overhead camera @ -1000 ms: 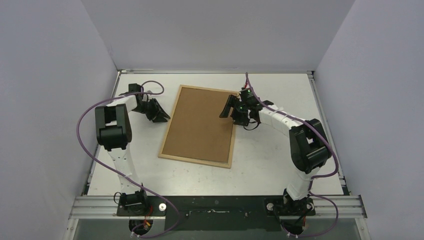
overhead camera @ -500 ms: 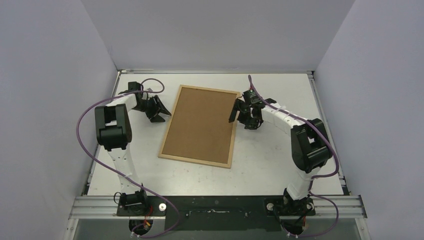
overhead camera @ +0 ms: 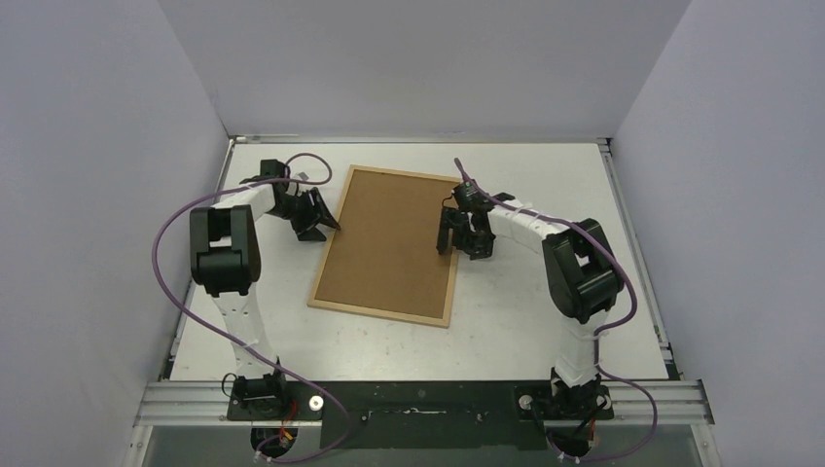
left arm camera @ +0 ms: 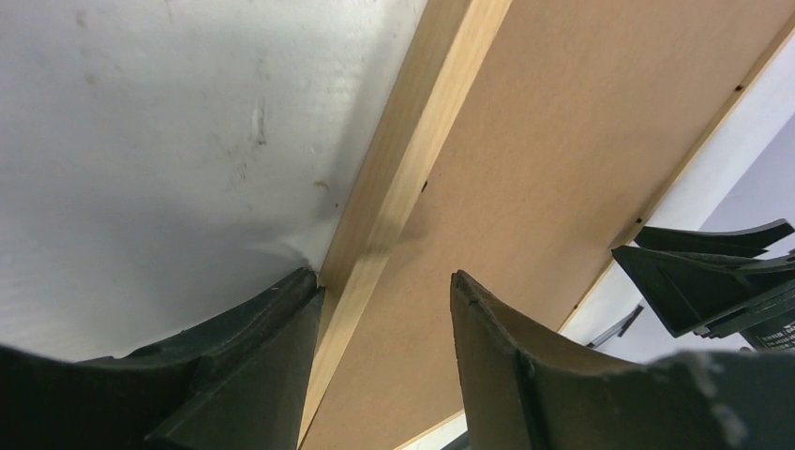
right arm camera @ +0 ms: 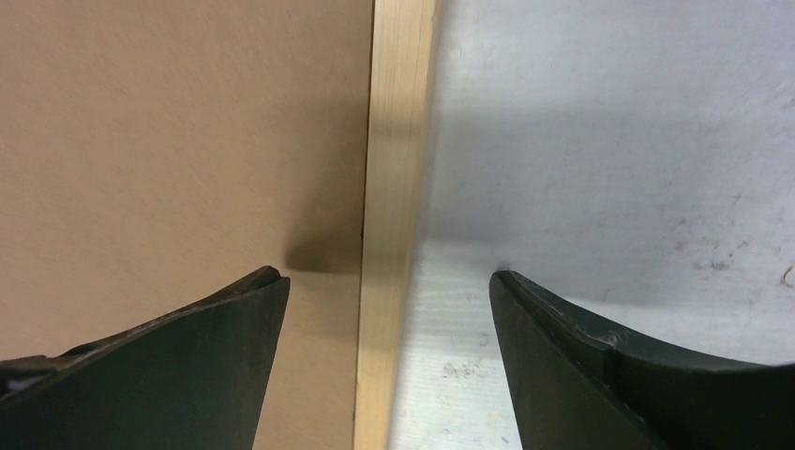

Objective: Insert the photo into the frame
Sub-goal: Place the photo frame item in the photo frame.

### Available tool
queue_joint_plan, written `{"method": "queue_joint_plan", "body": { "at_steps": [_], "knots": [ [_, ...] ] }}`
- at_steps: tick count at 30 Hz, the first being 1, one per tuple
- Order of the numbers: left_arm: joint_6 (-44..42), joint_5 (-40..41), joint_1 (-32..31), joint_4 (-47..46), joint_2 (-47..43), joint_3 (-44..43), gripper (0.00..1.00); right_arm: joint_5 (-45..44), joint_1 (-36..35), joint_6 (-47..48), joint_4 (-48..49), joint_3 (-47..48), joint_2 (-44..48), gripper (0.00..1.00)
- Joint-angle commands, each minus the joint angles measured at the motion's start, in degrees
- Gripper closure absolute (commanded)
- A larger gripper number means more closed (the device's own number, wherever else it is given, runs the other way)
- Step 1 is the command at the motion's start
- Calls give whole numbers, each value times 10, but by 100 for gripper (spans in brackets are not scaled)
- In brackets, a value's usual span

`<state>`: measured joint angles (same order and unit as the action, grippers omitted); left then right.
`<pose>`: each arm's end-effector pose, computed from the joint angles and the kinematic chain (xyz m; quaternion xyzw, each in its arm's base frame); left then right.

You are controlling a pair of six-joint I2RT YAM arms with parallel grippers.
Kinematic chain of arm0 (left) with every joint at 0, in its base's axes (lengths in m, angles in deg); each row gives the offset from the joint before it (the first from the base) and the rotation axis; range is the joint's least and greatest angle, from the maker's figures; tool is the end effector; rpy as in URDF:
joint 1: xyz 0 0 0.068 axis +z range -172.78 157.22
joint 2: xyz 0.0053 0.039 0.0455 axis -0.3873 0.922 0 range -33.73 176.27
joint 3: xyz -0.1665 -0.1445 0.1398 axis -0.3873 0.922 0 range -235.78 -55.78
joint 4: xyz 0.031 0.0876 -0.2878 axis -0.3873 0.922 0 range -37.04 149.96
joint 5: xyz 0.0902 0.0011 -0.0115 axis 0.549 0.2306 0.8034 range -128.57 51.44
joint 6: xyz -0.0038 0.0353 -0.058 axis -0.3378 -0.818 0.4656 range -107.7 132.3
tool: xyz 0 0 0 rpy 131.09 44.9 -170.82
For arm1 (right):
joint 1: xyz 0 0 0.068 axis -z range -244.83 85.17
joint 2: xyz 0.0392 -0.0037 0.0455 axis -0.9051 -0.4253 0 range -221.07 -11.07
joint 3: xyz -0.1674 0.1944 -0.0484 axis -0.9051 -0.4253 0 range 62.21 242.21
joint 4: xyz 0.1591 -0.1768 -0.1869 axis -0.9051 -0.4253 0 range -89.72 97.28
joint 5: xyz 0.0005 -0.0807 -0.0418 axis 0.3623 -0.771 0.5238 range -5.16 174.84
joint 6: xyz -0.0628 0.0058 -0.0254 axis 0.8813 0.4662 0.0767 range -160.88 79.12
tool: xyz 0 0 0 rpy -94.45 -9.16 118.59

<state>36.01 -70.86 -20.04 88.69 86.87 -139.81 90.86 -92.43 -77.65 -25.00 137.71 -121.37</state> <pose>0.4529 -0.0075 0.0923 -0.1755 0.9337 -0.2971 0.0954 0.3770 0.2035 0.1163 0.0679 0.9764 0.1492 0.1405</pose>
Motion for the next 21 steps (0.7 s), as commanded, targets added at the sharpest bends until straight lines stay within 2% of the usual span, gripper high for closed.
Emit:
{"method": "queue_joint_plan", "body": {
  "at_steps": [1, 7, 12, 16, 19, 21],
  "knots": [
    [-40, 69, -12, 18, -29, 27, 47, -56, -23, 50, -57, 20, -7, 18],
    [-43, 93, -19, 27, -31, 30, 47, -151, -54, 72, -83, 25, -12, 17],
    [-39, 101, -22, 34, -35, 23, 47, -216, -77, 61, -46, 12, 23, 18],
    [-35, 127, -22, 38, -64, 32, 42, -169, -100, 97, 35, -19, 98, 17],
    [-28, 151, -22, 45, -96, 48, 36, -97, -137, 162, 97, -38, 142, 17],
    [-15, 170, -21, 47, -124, 69, 33, -35, -164, 204, 105, -32, 142, 17]
  ]
}}
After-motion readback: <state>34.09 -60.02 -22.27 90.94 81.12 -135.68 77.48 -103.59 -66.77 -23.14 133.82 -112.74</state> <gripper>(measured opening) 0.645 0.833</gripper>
